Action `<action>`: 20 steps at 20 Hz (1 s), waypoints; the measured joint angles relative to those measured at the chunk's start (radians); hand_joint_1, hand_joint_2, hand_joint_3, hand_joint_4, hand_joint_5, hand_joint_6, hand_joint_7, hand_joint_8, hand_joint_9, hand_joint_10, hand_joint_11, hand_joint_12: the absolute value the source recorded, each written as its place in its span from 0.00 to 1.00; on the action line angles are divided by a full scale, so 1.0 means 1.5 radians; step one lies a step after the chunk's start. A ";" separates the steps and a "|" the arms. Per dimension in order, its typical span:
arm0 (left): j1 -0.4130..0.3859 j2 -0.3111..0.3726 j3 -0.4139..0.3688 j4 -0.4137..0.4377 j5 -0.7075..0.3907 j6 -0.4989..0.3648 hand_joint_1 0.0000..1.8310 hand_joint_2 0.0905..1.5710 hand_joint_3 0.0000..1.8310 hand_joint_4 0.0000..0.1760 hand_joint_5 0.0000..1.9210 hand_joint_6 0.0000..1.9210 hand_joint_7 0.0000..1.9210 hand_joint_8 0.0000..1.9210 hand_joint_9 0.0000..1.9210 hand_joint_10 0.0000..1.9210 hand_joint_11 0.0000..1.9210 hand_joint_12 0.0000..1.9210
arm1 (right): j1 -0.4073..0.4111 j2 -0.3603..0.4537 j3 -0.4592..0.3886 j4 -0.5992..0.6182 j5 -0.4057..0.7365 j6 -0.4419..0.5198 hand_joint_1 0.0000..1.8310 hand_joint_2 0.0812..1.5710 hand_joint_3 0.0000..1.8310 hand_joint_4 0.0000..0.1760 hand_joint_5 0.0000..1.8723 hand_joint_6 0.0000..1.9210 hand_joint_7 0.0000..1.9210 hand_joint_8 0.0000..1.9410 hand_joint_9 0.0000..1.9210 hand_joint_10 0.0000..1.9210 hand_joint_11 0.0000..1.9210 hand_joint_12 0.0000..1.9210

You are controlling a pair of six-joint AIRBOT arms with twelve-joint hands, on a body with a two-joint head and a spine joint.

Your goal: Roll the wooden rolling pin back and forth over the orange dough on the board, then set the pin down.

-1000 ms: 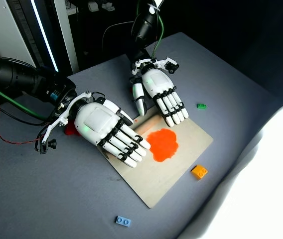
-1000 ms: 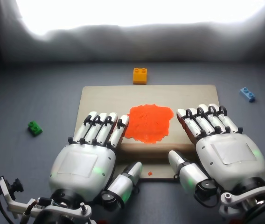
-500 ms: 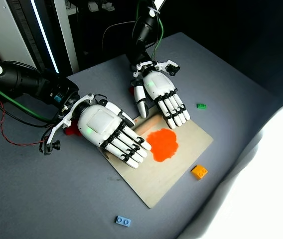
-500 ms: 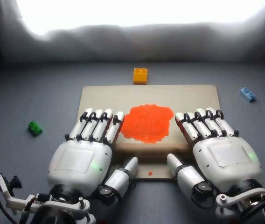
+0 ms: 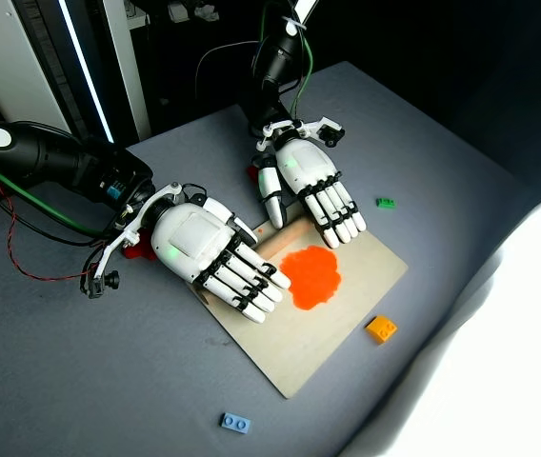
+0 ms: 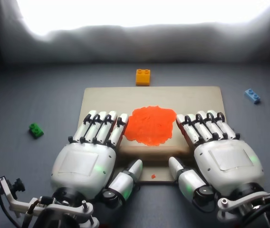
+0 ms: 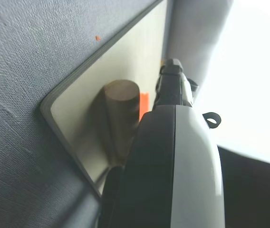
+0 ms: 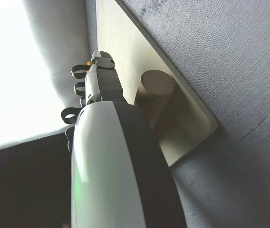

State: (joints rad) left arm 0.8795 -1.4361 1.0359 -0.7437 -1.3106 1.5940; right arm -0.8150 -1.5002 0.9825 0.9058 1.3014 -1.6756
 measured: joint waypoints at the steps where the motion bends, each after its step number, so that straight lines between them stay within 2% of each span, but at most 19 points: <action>1: 0.000 0.000 0.001 -0.002 0.000 0.000 0.00 0.94 0.02 0.00 0.00 0.00 0.00 0.00 0.00 0.00 0.00 0.00 | 0.000 0.000 0.002 -0.001 -0.001 0.000 0.00 0.99 0.02 0.00 0.04 0.01 0.04 0.00 0.02 0.01 0.00 0.00; 15: -0.012 -0.012 0.027 0.004 0.026 -0.002 0.00 0.94 0.01 0.00 0.00 0.00 0.00 0.00 0.00 0.00 0.00 0.00 | 0.000 -0.003 0.021 0.000 -0.016 0.002 0.00 1.00 0.02 0.00 0.01 0.00 0.02 0.00 0.00 0.00 0.00 0.00; 20: -0.022 -0.017 0.043 -0.001 0.036 -0.002 0.00 0.94 0.01 0.00 0.00 0.00 0.01 0.00 0.00 0.00 0.00 0.00 | 0.001 -0.003 0.027 0.001 -0.016 0.002 0.00 0.99 0.02 0.00 0.03 0.00 0.04 0.01 0.01 0.01 0.00 0.00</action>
State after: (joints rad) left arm 0.8471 -1.4620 1.1007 -0.7448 -1.2564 1.5909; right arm -0.8135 -1.5047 1.0229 0.9066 1.2774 -1.6730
